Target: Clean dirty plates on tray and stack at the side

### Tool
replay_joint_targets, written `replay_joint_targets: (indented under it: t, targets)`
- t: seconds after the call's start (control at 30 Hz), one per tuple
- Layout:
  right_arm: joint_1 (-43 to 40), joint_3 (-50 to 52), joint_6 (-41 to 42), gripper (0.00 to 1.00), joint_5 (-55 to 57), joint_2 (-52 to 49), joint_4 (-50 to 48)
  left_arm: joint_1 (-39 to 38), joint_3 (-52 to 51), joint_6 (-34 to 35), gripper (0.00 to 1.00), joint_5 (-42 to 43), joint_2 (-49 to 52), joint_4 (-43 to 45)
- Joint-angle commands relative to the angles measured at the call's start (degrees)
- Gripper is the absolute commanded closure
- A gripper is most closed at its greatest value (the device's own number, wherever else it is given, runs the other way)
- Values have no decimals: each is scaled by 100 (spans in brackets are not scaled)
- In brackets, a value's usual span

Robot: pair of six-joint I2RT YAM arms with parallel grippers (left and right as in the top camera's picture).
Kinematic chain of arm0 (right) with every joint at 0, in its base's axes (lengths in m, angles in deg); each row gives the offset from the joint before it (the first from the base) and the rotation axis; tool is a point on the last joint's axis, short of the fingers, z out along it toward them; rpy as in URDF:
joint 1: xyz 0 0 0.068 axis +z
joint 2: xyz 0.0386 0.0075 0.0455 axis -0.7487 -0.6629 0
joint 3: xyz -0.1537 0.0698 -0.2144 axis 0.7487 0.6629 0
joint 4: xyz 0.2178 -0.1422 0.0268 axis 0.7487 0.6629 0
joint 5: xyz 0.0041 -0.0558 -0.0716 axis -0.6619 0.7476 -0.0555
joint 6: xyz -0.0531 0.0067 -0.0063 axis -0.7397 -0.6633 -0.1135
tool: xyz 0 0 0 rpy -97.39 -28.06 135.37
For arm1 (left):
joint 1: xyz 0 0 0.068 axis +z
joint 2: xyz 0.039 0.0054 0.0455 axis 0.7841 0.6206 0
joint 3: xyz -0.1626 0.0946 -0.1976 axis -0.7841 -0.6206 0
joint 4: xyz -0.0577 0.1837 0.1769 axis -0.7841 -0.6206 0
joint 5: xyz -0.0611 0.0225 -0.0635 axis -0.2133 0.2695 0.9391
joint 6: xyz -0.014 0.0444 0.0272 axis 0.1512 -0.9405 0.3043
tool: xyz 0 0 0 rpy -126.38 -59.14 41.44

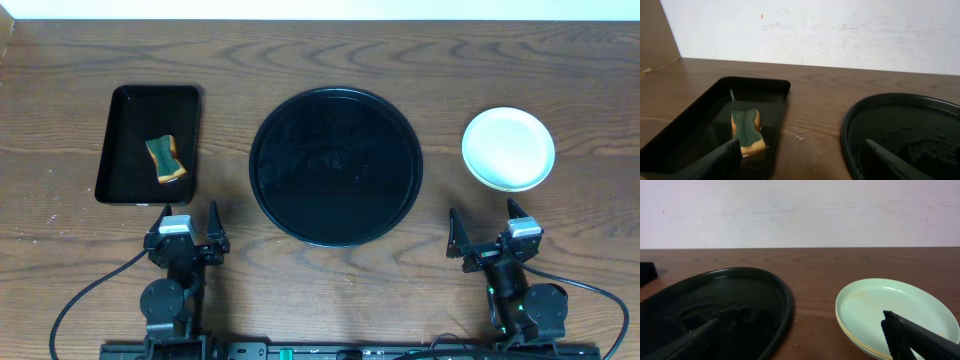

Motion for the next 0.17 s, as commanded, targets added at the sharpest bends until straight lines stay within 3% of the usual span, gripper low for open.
replay_joint_targets:
  t: [0.0,0.13]
  targets:
    - [-24,13,72,1,33,35,15,-35,-44,-35,24,15,-33,-264]
    - [-24,13,72,1,33,35,15,-35,-44,-35,23,15,-33,-264]
